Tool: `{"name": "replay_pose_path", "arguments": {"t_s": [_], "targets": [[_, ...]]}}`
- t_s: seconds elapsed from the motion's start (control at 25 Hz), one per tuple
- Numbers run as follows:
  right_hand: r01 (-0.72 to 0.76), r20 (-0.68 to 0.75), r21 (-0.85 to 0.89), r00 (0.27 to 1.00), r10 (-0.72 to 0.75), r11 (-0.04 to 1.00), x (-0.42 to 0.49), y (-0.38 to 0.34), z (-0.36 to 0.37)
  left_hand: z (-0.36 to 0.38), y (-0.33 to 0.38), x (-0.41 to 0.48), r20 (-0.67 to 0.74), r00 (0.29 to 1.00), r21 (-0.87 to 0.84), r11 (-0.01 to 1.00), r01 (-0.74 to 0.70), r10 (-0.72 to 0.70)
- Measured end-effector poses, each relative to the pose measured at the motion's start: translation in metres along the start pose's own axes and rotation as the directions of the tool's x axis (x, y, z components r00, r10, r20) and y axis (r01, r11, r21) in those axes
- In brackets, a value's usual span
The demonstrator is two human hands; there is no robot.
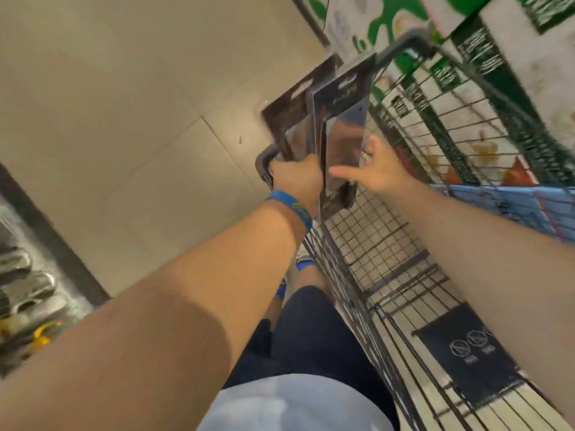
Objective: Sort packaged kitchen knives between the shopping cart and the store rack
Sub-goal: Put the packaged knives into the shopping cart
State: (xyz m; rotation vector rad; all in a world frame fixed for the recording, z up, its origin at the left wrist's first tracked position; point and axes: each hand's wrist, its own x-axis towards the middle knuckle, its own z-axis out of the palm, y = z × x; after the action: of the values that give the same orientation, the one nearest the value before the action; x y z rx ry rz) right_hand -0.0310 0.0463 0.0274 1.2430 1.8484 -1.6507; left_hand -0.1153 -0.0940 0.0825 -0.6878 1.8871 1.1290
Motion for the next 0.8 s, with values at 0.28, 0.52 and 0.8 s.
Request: {"name": "replay_pose_path", "arguments": {"t_s": [0.28, 0.52, 0.8], "targets": [[0.067, -0.055, -0.023, 0.996, -0.068, 0.998, 0.028, 0.019, 0.005, -0.004, -0.002, 0.021, 0.168, 0.897, 0.519, 0.736, -0.434, 0.41], [0.209, -0.258, 0.145, 0.952, -0.167, 0.967, -0.051, 0.005, -0.006, -0.031, 0.031, -0.025, 0.463, 0.67, 0.171, 0.684, -0.71, 0.58], [0.317, -0.487, 0.407, 0.869, -0.09, 0.857, -0.158, -0.04, -0.044, -0.028, 0.06, -0.082, 0.458, 0.764, -0.203, 0.89, -0.408, 0.454]]}}
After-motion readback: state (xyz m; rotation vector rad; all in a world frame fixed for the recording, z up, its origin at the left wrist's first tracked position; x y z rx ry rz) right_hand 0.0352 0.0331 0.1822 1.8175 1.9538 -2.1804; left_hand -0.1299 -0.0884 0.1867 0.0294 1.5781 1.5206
